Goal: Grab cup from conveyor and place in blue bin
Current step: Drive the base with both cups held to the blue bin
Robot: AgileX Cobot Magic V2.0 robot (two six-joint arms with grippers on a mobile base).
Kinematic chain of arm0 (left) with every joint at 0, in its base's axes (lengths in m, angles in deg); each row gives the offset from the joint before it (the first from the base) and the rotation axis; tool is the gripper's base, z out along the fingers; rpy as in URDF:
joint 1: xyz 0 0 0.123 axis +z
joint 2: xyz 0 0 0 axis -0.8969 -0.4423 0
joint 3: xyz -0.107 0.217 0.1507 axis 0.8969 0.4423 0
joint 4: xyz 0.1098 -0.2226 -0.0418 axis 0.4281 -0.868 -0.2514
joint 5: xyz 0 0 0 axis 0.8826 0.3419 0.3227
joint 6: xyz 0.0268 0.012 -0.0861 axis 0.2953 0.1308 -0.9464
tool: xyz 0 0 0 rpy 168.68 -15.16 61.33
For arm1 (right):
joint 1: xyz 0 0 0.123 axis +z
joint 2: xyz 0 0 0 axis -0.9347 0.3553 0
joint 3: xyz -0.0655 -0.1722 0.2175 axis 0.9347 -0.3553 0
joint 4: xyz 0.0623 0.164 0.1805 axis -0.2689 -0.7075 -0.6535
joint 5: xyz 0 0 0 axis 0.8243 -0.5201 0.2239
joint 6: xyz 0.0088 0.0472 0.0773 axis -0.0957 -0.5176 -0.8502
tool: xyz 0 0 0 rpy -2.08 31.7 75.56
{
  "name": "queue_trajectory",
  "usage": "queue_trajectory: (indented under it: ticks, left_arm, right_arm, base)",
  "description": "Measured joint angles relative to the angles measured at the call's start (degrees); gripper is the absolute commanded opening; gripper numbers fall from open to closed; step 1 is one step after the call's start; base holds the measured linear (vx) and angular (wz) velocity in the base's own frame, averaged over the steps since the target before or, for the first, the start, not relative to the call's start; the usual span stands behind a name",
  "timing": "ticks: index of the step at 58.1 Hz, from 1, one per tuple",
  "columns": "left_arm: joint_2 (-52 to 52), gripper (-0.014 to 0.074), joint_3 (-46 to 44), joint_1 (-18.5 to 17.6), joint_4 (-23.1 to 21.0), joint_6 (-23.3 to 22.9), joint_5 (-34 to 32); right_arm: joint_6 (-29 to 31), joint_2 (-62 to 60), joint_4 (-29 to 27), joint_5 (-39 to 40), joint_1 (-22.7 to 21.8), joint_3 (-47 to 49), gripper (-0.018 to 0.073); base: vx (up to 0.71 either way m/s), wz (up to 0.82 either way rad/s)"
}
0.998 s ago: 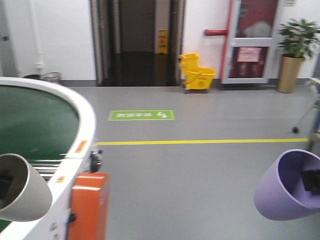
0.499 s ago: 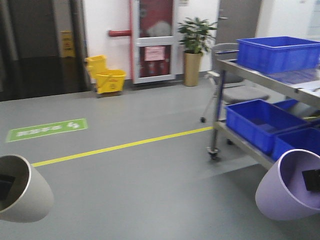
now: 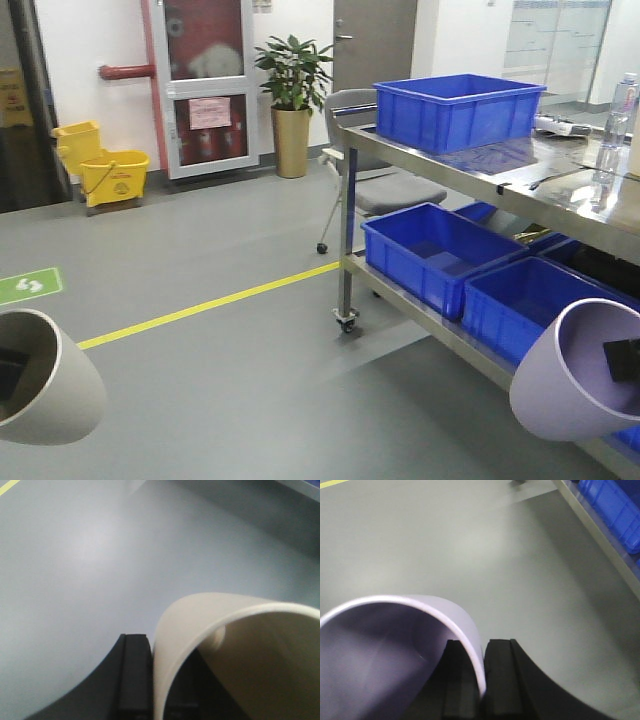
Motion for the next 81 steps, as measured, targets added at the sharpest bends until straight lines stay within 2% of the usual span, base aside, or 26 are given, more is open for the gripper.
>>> queue_trajectory:
  ticks: [35,81]
  left_arm:
    - [0.00,-0.0005,0.00,0.00,0.18,0.00,0.41]
    - [0.00,-0.0005,0.00,0.00,0.35,0.00,1.23]
  right_arm:
    - [0.00,0.00,-0.10,0.00,0.00,0.00,-0.0009]
    - [0.00,0.00,-0.18,0.00,0.00,0.00,-0.0009]
  base:
    - [0.44,-0.28]
    - [0.46,-0.62]
